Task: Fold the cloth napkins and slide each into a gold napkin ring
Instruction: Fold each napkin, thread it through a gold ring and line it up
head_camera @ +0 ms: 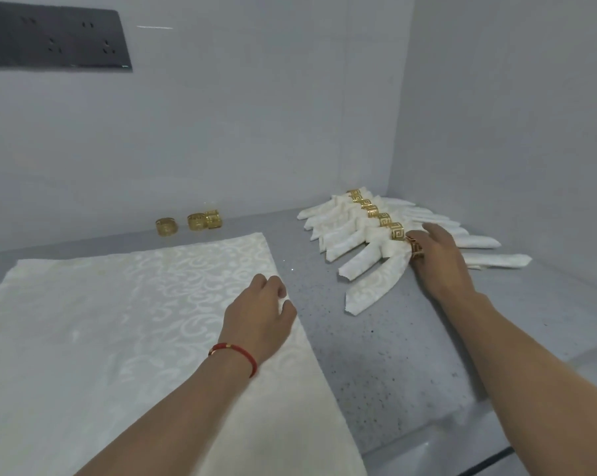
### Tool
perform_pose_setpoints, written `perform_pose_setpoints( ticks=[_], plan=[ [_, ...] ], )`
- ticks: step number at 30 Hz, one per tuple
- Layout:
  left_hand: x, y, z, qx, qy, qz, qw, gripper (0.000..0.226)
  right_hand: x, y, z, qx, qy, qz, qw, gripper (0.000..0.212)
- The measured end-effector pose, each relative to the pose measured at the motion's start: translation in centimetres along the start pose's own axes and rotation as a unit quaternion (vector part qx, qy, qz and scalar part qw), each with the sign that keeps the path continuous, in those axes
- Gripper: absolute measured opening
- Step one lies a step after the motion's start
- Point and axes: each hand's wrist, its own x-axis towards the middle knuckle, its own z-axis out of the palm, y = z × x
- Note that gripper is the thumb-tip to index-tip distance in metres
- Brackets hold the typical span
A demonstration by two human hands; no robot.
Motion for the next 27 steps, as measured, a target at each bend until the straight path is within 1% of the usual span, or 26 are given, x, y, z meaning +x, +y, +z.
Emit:
perform_pose_setpoints(
  ticks=[1, 3, 7, 12, 16, 21, 23, 25, 27],
  plan=[
    [0.0, 0.0, 0.0, 0.002, 0.002, -0.002, 1.000, 0.013, 0.5, 0.2, 0.3, -0.005, 0.001, 0.010, 1.000, 0.037],
    [0.2, 0.0, 0.1, 0.004, 0.005, -0.005, 1.000, 0.013, 1.2, 0.5, 0.9, -0.050, 0.025, -0.016, 0.998, 0.040],
    [0.1, 0.1, 0.2, 0.009, 0.011, -0.007, 1.000, 0.013, 2.0, 0.3, 1.4, -0.061, 0.045, -0.044, 0.996, 0.044],
    [0.1, 0.3, 0.1, 0.019, 0.012, -0.005, 1.000, 0.013, 2.6, -0.2, 1.9, -0.057, 0.013, -0.044, 0.997, 0.053],
    [0.1, 0.3, 0.1, 0.015, 0.012, -0.004, 1.000, 0.013, 2.9, -0.6, 2.2, -0.046, 0.000, -0.043, 0.998, 0.054],
    [0.1, 0.3, 0.1, 0.009, 0.015, -0.007, 1.000, 0.010, 2.3, -0.4, 1.7, -0.040, -0.010, -0.010, 0.999, 0.071],
    [0.2, 0.2, 0.1, 0.008, 0.011, -0.006, 1.000, 0.009, 1.5, -1.0, 0.9, -0.029, 0.011, 0.002, 1.000, 0.064],
    [0.3, 0.1, 0.1, -0.002, -0.001, -0.007, 1.000, 0.009, 0.0, -2.4, -0.2, -0.002, 0.036, 0.015, 0.999, 0.051],
    [0.5, 0.0, 0.0, -0.019, -0.028, -0.010, 0.999, 0.009, -2.0, -5.1, -1.6, 0.037, 0.053, 0.005, 0.998, 0.042]
  ],
)
